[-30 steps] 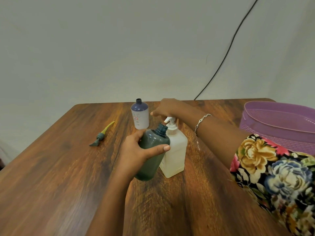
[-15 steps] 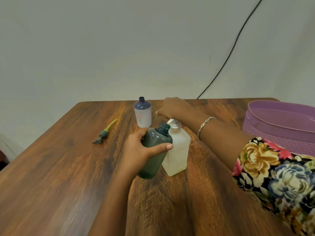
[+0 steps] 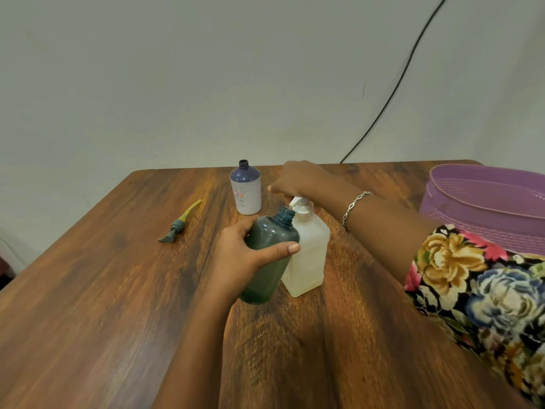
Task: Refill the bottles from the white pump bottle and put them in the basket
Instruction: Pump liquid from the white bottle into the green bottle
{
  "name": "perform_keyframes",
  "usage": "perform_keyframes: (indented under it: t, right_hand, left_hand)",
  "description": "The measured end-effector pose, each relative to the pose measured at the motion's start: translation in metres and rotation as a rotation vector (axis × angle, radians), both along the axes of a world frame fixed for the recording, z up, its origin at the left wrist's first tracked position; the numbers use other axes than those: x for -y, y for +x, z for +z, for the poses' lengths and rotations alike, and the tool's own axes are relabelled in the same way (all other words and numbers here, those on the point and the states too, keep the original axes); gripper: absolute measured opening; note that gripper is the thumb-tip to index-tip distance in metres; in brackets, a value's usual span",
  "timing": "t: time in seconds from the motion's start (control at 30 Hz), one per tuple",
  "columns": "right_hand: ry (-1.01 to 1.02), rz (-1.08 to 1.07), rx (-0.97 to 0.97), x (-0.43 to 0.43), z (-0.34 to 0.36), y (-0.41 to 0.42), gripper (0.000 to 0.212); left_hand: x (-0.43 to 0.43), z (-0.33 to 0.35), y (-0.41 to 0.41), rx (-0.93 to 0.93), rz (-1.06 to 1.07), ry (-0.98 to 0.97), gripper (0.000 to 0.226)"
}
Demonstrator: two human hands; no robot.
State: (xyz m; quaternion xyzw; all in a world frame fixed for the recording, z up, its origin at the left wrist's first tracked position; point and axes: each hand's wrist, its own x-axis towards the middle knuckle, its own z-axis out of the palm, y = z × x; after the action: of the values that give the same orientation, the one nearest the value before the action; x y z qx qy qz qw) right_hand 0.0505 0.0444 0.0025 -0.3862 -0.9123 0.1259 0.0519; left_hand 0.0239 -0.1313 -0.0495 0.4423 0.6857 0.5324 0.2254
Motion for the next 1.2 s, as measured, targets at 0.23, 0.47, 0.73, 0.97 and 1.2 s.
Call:
perform_keyframes:
  t: [0.23, 0.47, 0.73, 0.97, 1.2]
  right_hand:
    - [-0.092, 0.027, 0.012, -0.003, -0.001, 0.001, 0.041]
    - [-0.177, 0.04, 0.025, -0.004, 0.009, 0.0, 0.043]
    - [0.059, 0.023, -0.009, -0.001, -0.006, -0.001, 0.039]
    - [-0.158, 0.061, 0.074, 0.0, 0.006, -0.001, 0.049]
    - [-0.376, 0.06, 0.045, 0.008, 0.016, 0.006, 0.046]
  left_hand:
    - [-0.001, 0.001, 0.0, -0.033, 0.009, 0.002, 0.079]
    - [0.0, 0.007, -0.001, -0.041, 0.004, 0.015, 0.087]
    - [-0.002, 0.002, -0.001, -0.052, 0.0, -0.007, 0.088]
    - [0.001, 0.004, 0.0, -0.031, 0.004, -0.008, 0.083]
    - [0.001, 0.004, 0.0, -0.048, 0.014, -0.022, 0.082]
